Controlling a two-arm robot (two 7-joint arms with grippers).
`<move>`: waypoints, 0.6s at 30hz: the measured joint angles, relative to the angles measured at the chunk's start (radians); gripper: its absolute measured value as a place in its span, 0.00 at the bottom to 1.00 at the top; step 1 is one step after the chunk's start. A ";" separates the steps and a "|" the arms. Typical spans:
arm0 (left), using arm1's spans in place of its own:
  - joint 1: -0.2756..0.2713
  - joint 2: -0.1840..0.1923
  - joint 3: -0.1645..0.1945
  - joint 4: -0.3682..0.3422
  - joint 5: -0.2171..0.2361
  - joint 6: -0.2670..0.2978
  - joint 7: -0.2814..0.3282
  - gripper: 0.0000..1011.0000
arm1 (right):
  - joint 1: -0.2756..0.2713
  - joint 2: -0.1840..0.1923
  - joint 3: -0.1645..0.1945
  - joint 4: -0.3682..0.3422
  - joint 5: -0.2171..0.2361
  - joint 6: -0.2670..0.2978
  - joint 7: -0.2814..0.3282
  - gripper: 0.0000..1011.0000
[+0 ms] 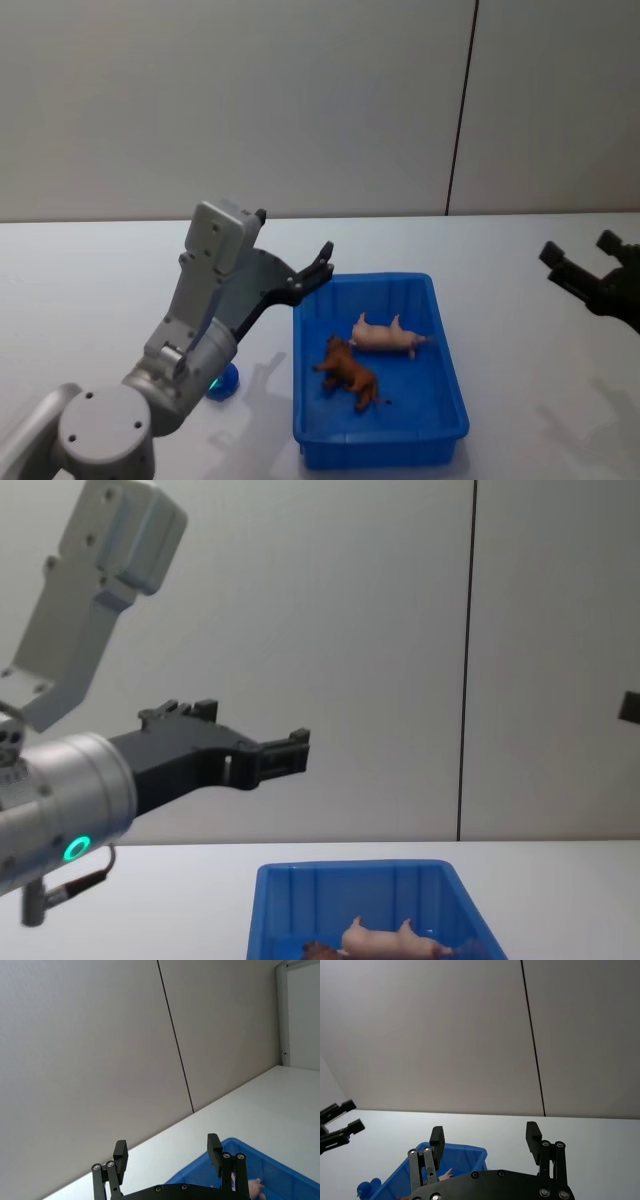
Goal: Pick up the two dolls from the table and place them into the box.
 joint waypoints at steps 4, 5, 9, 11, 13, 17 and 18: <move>0.022 0.023 -0.008 -0.026 -0.029 0.033 0.001 0.99 | -0.017 0.008 0.011 -0.006 0.022 -0.021 -0.010 0.99; 0.034 0.034 -0.011 -0.039 -0.040 0.046 0.004 0.99 | -0.022 0.010 0.014 -0.008 0.029 -0.029 -0.013 0.99; 0.055 0.056 -0.018 -0.061 -0.065 0.077 0.014 0.99 | -0.031 0.015 0.019 -0.011 0.041 -0.041 -0.019 0.99; 0.072 0.073 -0.023 -0.079 -0.079 0.098 0.022 0.99 | -0.036 0.017 0.022 -0.013 0.048 -0.047 -0.022 0.99; 0.090 0.092 -0.029 -0.097 -0.098 0.127 0.035 0.99 | -0.041 0.019 0.025 -0.014 0.054 -0.053 -0.024 0.99; 0.117 0.120 -0.039 -0.123 -0.125 0.178 0.058 0.99 | -0.047 0.022 0.029 -0.017 0.062 -0.061 -0.028 0.99; 0.127 0.130 -0.042 -0.131 -0.135 0.201 0.067 0.99 | -0.048 0.022 0.029 -0.017 0.063 -0.062 -0.028 0.99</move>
